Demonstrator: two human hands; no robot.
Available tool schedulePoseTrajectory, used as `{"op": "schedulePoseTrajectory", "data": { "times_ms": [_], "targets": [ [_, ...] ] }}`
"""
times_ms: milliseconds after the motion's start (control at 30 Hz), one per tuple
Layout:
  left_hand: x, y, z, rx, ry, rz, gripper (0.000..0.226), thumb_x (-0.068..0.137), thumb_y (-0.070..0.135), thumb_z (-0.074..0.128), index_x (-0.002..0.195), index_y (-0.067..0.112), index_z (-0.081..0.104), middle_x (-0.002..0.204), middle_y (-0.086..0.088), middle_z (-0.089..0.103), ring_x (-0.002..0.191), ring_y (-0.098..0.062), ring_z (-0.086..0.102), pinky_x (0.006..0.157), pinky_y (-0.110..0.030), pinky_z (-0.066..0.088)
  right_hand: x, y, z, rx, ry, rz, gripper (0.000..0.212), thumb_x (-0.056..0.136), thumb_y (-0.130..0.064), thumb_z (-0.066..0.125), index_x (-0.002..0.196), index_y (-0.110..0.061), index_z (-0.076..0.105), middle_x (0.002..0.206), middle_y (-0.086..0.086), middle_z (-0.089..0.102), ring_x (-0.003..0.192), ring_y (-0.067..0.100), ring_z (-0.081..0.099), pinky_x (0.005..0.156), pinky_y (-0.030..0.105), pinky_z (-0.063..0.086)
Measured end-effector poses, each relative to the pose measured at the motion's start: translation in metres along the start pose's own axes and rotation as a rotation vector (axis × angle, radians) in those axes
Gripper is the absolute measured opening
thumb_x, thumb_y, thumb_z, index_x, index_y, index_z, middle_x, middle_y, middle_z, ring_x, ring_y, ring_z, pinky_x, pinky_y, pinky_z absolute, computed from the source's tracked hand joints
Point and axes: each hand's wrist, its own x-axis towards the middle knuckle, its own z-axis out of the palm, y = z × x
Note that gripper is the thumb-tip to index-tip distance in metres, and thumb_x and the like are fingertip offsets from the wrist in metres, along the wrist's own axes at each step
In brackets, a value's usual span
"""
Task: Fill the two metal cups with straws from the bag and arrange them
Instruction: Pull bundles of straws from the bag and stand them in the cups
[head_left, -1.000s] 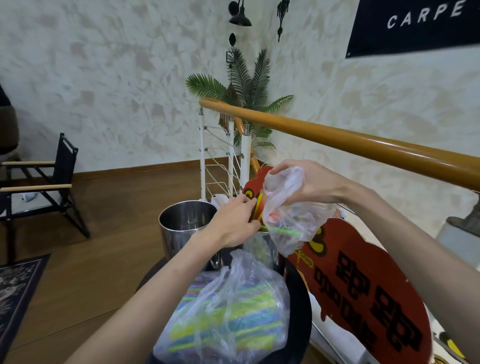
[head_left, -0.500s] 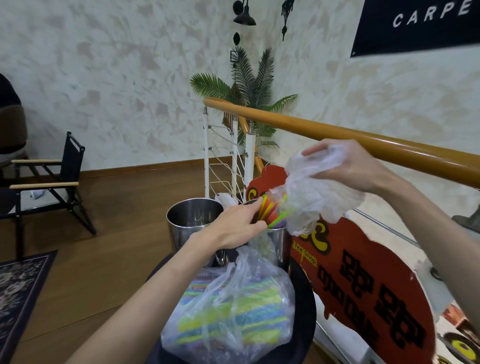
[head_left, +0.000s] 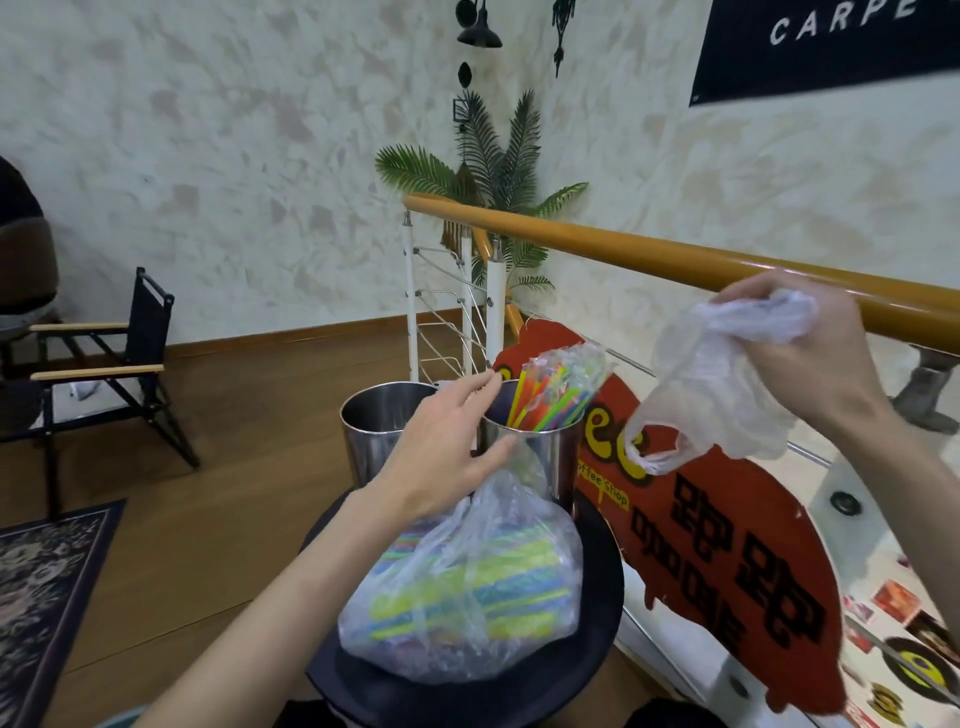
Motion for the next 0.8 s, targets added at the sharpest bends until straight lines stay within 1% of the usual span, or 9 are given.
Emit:
{"op": "schedulePoseTrajectory", "data": {
  "times_ms": [100, 200, 267, 333, 400, 500, 567, 667, 800],
  "targets": [
    [-0.033, 0.021, -0.013, -0.157, 0.002, 0.068, 0.067, 0.092, 0.061, 0.051, 0.147, 0.023, 0.049, 0.143, 0.01, 0.053, 0.131, -0.003, 0.046, 0.109, -0.043, 0.042, -0.031, -0.024, 0.004, 0.122, 0.152, 0.078, 0.011, 0.084, -0.007, 0.071, 0.081, -0.014, 0.064, 0.078, -0.008, 0.064, 0.066, -0.001, 0.058, 0.056, 0.013, 0.041],
    [-0.068, 0.056, -0.02, -0.519, -0.278, 0.013, 0.086, 0.084, 0.06, 0.067, 0.157, 0.039, 0.026, 0.153, 0.026, 0.038, 0.142, 0.005, 0.034, 0.118, -0.035, 0.033, -0.074, -0.059, 0.033, 0.281, 0.275, 0.156, 0.01, 0.073, -0.01, 0.06, 0.074, -0.02, 0.058, 0.069, -0.009, 0.058, 0.06, -0.003, 0.052, 0.054, 0.015, 0.037],
    [-0.083, 0.077, -0.019, -0.746, -0.398, -0.049, 0.092, 0.084, 0.046, 0.072, 0.155, 0.048, 0.013, 0.149, 0.044, 0.03, 0.143, 0.012, 0.026, 0.12, -0.026, 0.027, -0.108, -0.077, 0.067, 0.395, 0.221, 0.223, 0.02, 0.07, -0.007, 0.064, 0.072, -0.026, 0.057, 0.063, -0.01, 0.059, 0.058, -0.001, 0.052, 0.053, 0.015, 0.038],
    [-0.091, 0.088, -0.012, -0.909, -0.298, -0.108, 0.06, 0.095, 0.025, 0.065, 0.142, 0.039, 0.033, 0.126, 0.045, 0.053, 0.123, 0.021, 0.045, 0.103, -0.01, 0.037, -0.136, -0.092, 0.101, 0.492, 0.048, 0.246, 0.023, 0.073, -0.007, 0.072, 0.076, -0.027, 0.061, 0.071, -0.01, 0.063, 0.064, 0.003, 0.056, 0.057, 0.017, 0.042],
    [-0.093, 0.092, -0.01, -0.971, -0.058, -0.234, 0.015, 0.1, 0.018, 0.058, 0.114, 0.024, 0.058, 0.102, 0.02, 0.07, 0.102, 0.015, 0.059, 0.086, -0.008, 0.045, -0.152, -0.104, 0.127, 0.476, -0.09, 0.149, 0.03, 0.073, -0.007, 0.068, 0.084, -0.034, 0.062, 0.086, -0.012, 0.062, 0.078, 0.003, 0.061, 0.067, 0.016, 0.045],
    [-0.1, 0.079, -0.007, -1.042, 0.1, -0.479, 0.029, 0.1, 0.004, 0.052, 0.078, 0.016, 0.066, 0.075, 0.008, 0.067, 0.081, -0.002, 0.064, 0.069, -0.013, 0.048, -0.155, -0.112, 0.138, 0.434, -0.245, 0.107, 0.048, 0.073, 0.003, 0.06, 0.103, -0.034, 0.062, 0.105, -0.013, 0.06, 0.104, 0.003, 0.062, 0.082, 0.01, 0.044],
    [-0.104, 0.07, -0.011, -1.063, 0.152, -0.555, 0.037, 0.098, -0.004, 0.047, 0.07, 0.015, 0.063, 0.062, 0.009, 0.061, 0.065, -0.001, 0.058, 0.059, -0.017, 0.045, -0.157, -0.115, 0.137, 0.413, -0.342, 0.081, 0.046, 0.082, -0.005, 0.068, 0.118, -0.031, 0.061, 0.12, -0.012, 0.058, 0.119, 0.0, 0.055, 0.093, 0.01, 0.042],
    [-0.104, 0.056, -0.021, -0.956, 0.23, -0.572, 0.039, 0.094, -0.013, 0.037, 0.084, 0.014, 0.064, 0.056, 0.01, 0.055, 0.053, 0.001, 0.045, 0.057, -0.02, 0.039, -0.162, -0.11, 0.134, 0.358, -0.408, 0.012, 0.066, 0.086, -0.035, 0.07, 0.146, -0.039, 0.042, 0.151, -0.02, 0.039, 0.145, 0.001, 0.033, 0.114, 0.018, 0.03],
    [-0.101, 0.039, -0.026, -0.854, 0.257, -0.575, 0.052, 0.09, -0.006, 0.041, 0.125, 0.025, 0.064, 0.103, -0.01, 0.072, 0.078, -0.01, 0.056, 0.073, -0.033, 0.046, -0.161, -0.098, 0.141, 0.151, -0.619, -0.127, 0.102, 0.086, -0.059, 0.071, 0.157, -0.045, -0.001, 0.167, -0.025, -0.006, 0.152, -0.008, -0.003, 0.117, 0.012, 0.006]
  ]
}}
